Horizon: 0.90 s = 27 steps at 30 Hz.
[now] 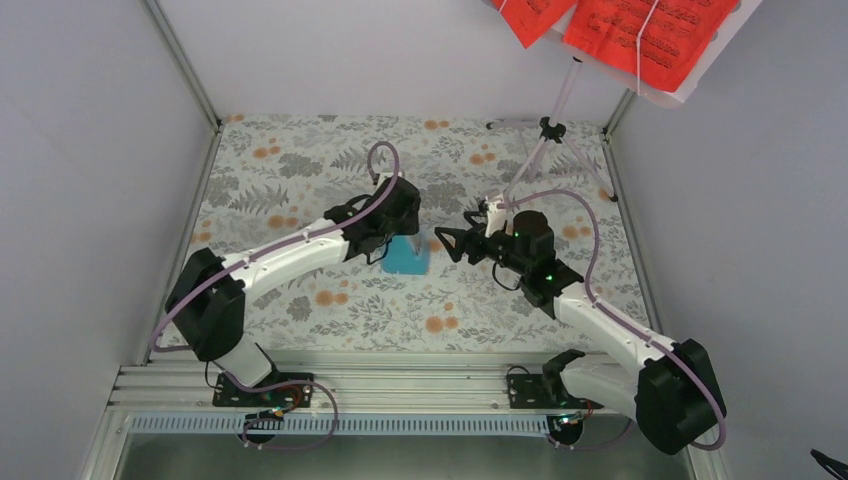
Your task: Pack up the instrument practice props
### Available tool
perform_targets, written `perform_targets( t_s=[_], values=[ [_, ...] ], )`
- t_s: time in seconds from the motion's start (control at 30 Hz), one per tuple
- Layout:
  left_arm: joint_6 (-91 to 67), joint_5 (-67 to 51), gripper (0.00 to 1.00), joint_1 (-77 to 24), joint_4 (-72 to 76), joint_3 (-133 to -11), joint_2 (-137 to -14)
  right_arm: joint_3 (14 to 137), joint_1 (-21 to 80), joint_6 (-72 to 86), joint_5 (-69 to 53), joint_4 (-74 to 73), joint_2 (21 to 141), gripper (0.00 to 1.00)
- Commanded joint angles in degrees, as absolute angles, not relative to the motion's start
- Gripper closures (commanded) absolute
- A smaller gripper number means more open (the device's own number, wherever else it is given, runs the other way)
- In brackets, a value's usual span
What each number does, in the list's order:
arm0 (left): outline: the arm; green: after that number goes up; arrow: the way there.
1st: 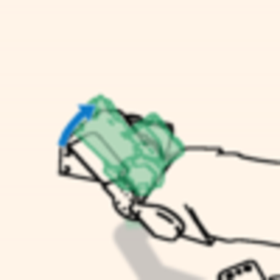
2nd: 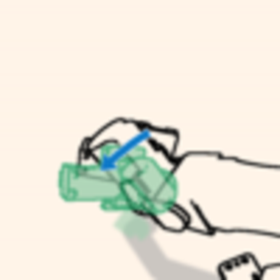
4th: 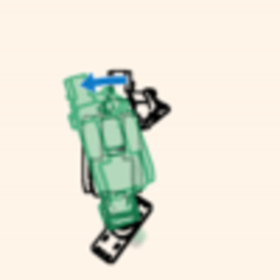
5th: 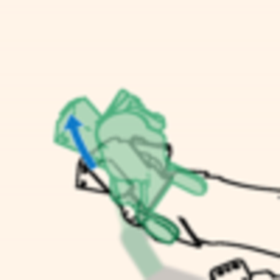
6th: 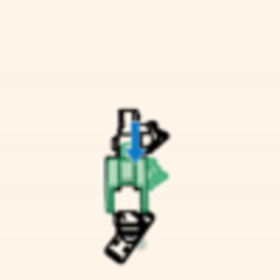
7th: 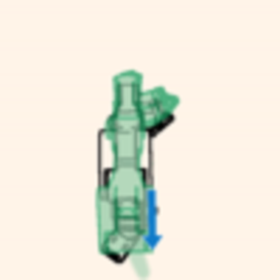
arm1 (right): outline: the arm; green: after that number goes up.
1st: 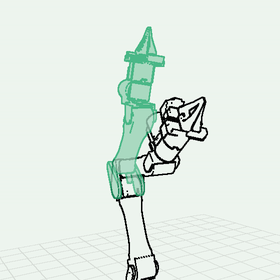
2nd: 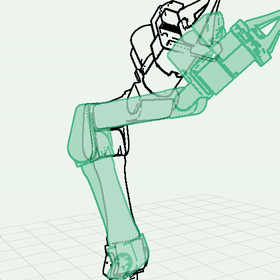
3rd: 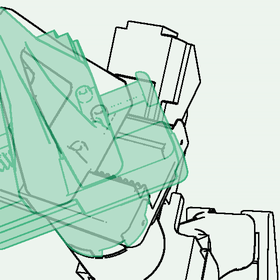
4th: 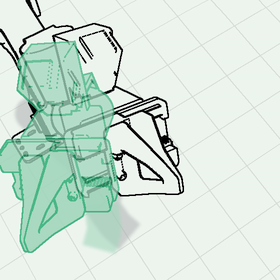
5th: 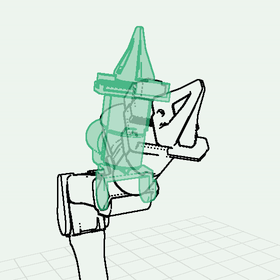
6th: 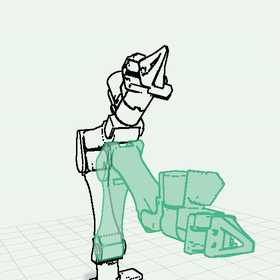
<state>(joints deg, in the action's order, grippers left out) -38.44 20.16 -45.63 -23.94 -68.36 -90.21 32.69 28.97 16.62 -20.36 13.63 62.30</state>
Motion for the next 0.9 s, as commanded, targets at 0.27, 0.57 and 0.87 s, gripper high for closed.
perform_targets(
  t_s=[0.27,0.57,0.87],
  values=[
    [-36.5,15.8,0.08,-47.3,-23.7,-71.7,-90.9,24.4,31.5,14.2,-18.1,17.2,62.5,0.05],
    [-27.9,14.6,0.00,-46.4,-19.2,-66.7,-80.5,24.4,37.0,15.2,-14.9,19.1,71.4,0.05],
    [-17.5,4.1,0.00,-41.2,-17.7,-64.4,-74.8,30.7,38.4,15.6,-9.7,20.0,84.5,0.08]
  ],
)
